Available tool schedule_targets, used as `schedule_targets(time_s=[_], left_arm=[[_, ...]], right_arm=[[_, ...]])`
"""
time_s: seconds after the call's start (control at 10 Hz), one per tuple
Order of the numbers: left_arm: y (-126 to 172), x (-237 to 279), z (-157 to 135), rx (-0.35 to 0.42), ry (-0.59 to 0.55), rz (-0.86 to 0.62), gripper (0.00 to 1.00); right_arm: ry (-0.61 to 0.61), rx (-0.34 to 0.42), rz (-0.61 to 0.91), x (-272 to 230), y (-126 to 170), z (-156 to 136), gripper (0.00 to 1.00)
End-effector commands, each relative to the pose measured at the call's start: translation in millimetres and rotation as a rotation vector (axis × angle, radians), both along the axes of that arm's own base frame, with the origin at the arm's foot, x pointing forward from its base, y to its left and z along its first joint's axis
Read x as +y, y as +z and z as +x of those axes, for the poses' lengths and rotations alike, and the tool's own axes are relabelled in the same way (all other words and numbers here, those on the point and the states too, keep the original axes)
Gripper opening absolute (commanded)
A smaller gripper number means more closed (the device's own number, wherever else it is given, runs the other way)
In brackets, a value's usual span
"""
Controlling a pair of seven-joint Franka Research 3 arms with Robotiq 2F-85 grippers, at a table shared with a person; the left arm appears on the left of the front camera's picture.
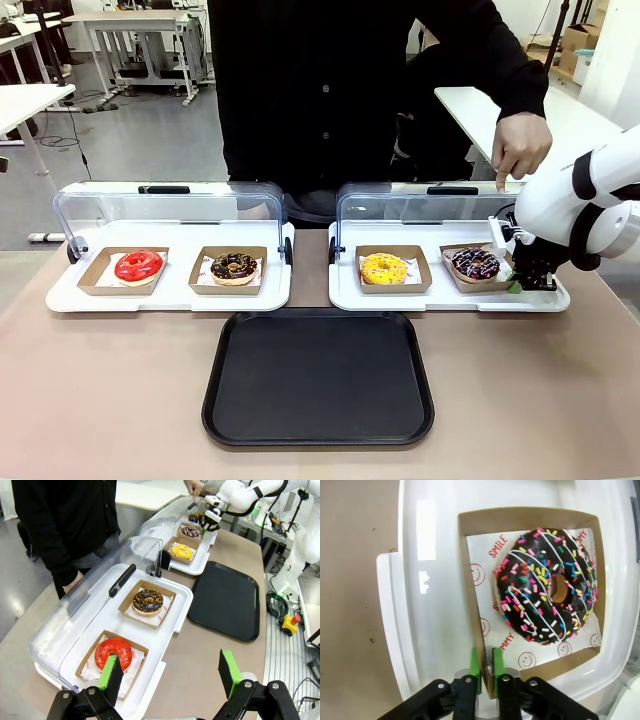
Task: Move the fourth donut from the left to the tray.
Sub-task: Pick up the Paper togo box containing the Donut indicated by the person and place it on the Handle tray.
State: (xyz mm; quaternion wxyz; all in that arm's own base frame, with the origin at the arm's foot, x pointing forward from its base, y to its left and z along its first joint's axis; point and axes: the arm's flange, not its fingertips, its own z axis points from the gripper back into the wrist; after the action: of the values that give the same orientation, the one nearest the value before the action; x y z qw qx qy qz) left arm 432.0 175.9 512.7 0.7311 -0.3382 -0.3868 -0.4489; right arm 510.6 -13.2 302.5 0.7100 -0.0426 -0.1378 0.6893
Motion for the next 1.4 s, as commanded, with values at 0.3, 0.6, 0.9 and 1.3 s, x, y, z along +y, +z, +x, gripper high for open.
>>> schedule_targets(time_s=[0.3,0.6,0.9,1.3], left_arm=[[1.1,-1.1,-1.2,0.005,-0.009,-0.002,1.00],[1.1,-1.1,-1.2,0.005,-0.009,-0.002,1.00],[1.1,-1.1,-1.2,0.005,-0.009,-0.002,1.00],[1.1,-1.1,-1.2,0.005,-0.009,-0.002,1.00]], right_arm=[[-0.041,0.052,0.032,4.9,10.9,9.1,0.00],[0.019,0.014,-0.005,2.1,1.2,-0.6,0.00],[-0.001,-0.052,-0.005,9.5,36.8,-20.9,0.02],[-0.019,-0.065,0.002,46.7,76.0,-74.0,0.02]])
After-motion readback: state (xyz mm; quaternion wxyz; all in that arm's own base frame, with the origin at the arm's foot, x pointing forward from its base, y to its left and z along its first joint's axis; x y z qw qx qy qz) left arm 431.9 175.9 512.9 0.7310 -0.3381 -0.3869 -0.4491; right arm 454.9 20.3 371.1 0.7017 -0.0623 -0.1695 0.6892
